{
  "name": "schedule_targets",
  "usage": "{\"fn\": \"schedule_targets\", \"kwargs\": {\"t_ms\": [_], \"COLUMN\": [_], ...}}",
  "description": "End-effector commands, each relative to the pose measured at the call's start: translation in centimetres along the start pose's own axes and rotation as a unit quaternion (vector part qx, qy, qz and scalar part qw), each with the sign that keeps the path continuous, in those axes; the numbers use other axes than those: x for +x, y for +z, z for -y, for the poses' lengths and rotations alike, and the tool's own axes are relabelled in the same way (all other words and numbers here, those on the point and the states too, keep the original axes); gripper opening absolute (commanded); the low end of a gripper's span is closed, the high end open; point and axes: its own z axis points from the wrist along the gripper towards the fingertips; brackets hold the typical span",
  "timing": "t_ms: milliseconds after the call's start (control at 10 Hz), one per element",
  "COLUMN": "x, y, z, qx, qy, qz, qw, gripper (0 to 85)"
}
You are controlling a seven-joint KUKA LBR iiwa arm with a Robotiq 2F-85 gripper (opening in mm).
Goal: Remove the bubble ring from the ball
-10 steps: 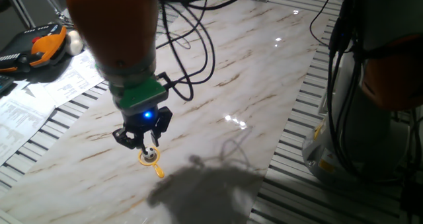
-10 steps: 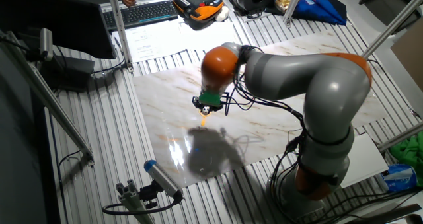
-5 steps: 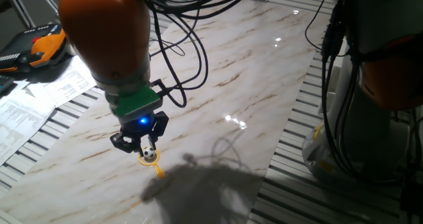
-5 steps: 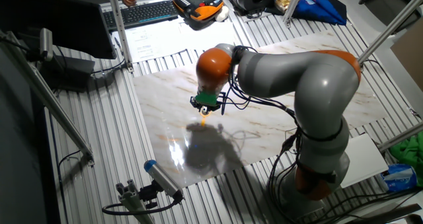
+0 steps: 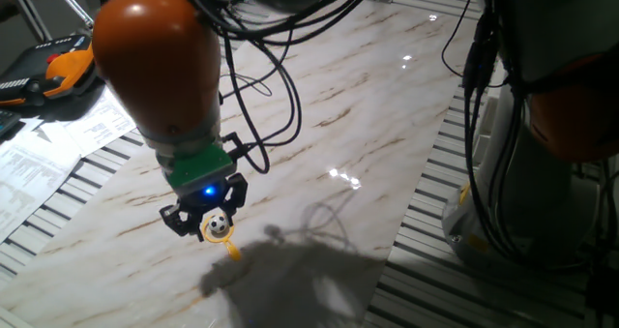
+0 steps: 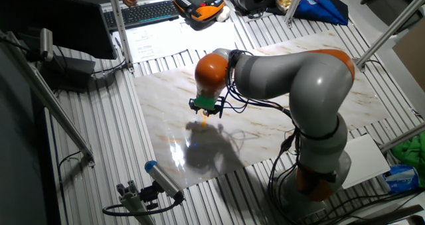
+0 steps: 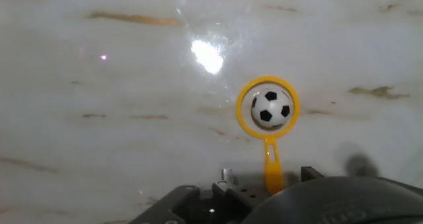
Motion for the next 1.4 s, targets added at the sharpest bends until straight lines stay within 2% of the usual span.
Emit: {"fn": "schedule_targets", "kwargs": {"t_ms": [0,300,600,1000,1300], "x": [-0.2,-0.4,-0.8,-0.1,0.0], "y": [0.5,3.3,4.0,5.2,5.8], "z": [-0.1,0.1,0.6,1.2,1.6], "qx": [0.000,-0.006,-0.007,-0.011,-0.012], "qy": [0.002,0.004,0.003,0.004,0.008], "qz": [0.000,0.010,0.005,0.006,0.005], "qw": [1.0000,0.9999,1.0000,0.9999,0.9999], "gripper": [51.0,51.0,51.0,51.0,51.0]}}
